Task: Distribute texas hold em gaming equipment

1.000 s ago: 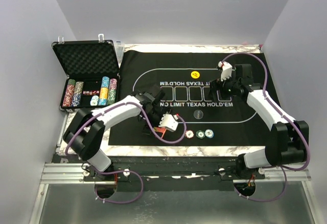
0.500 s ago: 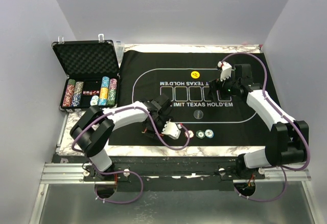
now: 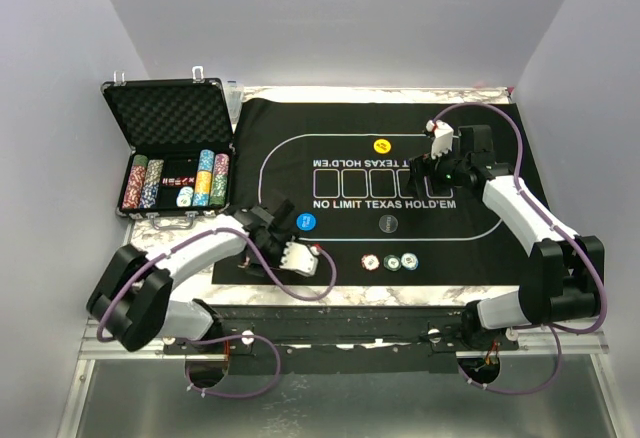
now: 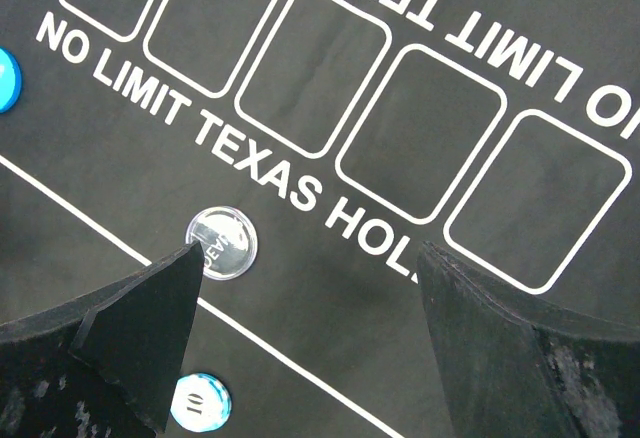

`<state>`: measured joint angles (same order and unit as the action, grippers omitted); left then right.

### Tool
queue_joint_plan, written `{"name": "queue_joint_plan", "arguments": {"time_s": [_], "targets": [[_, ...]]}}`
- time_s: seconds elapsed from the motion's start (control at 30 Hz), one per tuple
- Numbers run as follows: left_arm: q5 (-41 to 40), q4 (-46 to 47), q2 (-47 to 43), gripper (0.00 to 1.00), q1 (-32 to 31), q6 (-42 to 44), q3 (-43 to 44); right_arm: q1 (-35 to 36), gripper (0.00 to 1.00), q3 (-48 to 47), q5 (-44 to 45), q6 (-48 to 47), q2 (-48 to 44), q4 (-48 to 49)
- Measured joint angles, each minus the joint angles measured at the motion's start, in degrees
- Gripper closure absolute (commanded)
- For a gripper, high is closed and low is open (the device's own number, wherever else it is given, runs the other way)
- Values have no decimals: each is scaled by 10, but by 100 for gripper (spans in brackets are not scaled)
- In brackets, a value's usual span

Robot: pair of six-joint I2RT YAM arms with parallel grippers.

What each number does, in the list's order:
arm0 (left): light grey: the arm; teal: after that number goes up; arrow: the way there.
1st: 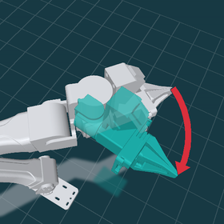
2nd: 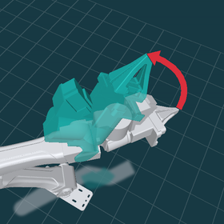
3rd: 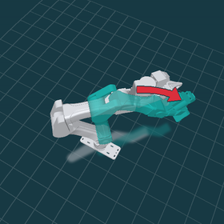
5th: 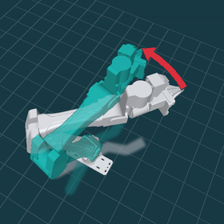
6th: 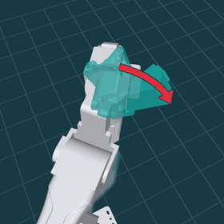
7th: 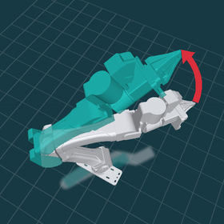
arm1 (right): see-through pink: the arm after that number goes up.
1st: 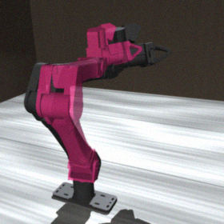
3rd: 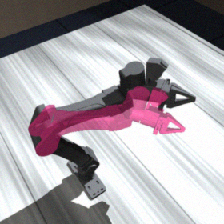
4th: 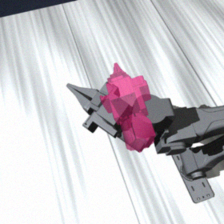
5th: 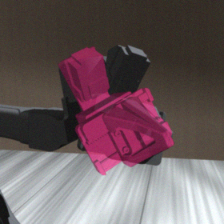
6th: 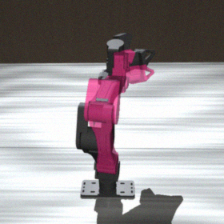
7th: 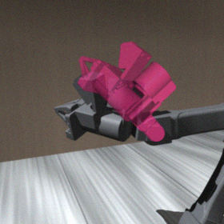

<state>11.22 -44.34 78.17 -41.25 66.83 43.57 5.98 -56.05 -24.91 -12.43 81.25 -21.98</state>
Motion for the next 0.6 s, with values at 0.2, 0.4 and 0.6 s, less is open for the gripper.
{"name": "queue_joint_plan", "arguments": {"time_s": [0.2, 0.4, 0.6], "targets": [[-18, -23, -69, 63, 149, 43, -43, 0, 10, 0, -1, 0, 0, 0], [-21, -31, -76, 61, 255, 82, -62, 0, 10, 0, -4, 0, 0, -1], [-20, -14, -70, 45, 290, 97, -73, 0, 9, 0, -5, -1, 0, -1]]}}
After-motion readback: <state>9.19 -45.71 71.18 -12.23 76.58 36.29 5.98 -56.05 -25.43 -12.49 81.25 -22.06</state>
